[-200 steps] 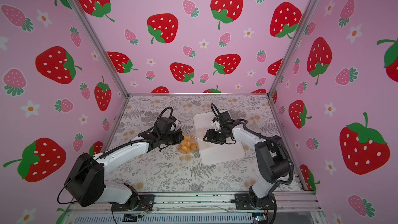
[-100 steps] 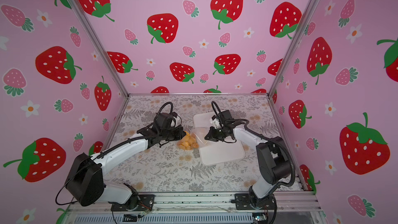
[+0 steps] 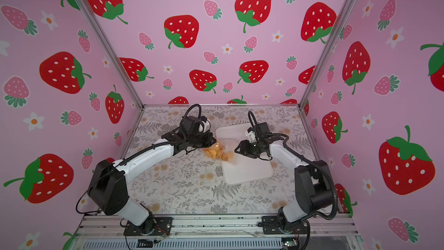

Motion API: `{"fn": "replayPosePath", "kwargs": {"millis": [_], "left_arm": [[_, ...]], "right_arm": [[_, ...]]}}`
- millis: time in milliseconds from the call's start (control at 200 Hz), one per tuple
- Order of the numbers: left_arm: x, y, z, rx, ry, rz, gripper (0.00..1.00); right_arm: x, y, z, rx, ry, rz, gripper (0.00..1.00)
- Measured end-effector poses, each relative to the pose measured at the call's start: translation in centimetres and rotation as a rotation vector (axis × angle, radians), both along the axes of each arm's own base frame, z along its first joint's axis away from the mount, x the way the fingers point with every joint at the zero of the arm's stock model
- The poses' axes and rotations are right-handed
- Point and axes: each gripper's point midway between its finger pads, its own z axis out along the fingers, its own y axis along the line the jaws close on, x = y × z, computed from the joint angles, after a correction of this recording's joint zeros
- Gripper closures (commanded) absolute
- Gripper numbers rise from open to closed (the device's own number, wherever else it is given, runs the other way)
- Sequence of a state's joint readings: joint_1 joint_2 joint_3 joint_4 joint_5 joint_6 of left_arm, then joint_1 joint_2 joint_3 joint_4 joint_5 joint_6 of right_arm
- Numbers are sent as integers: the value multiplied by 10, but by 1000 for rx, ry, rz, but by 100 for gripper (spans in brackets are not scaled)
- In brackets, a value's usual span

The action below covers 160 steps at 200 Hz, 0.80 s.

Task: Pour cookies out of the ziploc bag
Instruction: 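Adjust the ziploc bag on the tray, then pour the cookies out of the ziploc bag onto the tray.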

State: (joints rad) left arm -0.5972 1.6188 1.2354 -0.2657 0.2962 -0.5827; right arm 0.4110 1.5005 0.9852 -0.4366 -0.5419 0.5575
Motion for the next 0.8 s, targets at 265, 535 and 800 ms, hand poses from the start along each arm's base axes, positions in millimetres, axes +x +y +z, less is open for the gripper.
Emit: {"fn": "replayPosePath", "kwargs": {"millis": [265, 535, 800], "left_arm": [[2, -39, -17, 14, 24, -65, 100], [-3, -68, -37, 22, 60, -122, 63], [-7, -40, 12, -5, -61, -69, 1]], "right_arm": [[-6, -19, 43, -41, -149, -31, 15], [-6, -19, 38, -46, -130, -27, 14], [-7, -5, 37, -85, -139, 19, 12]]}}
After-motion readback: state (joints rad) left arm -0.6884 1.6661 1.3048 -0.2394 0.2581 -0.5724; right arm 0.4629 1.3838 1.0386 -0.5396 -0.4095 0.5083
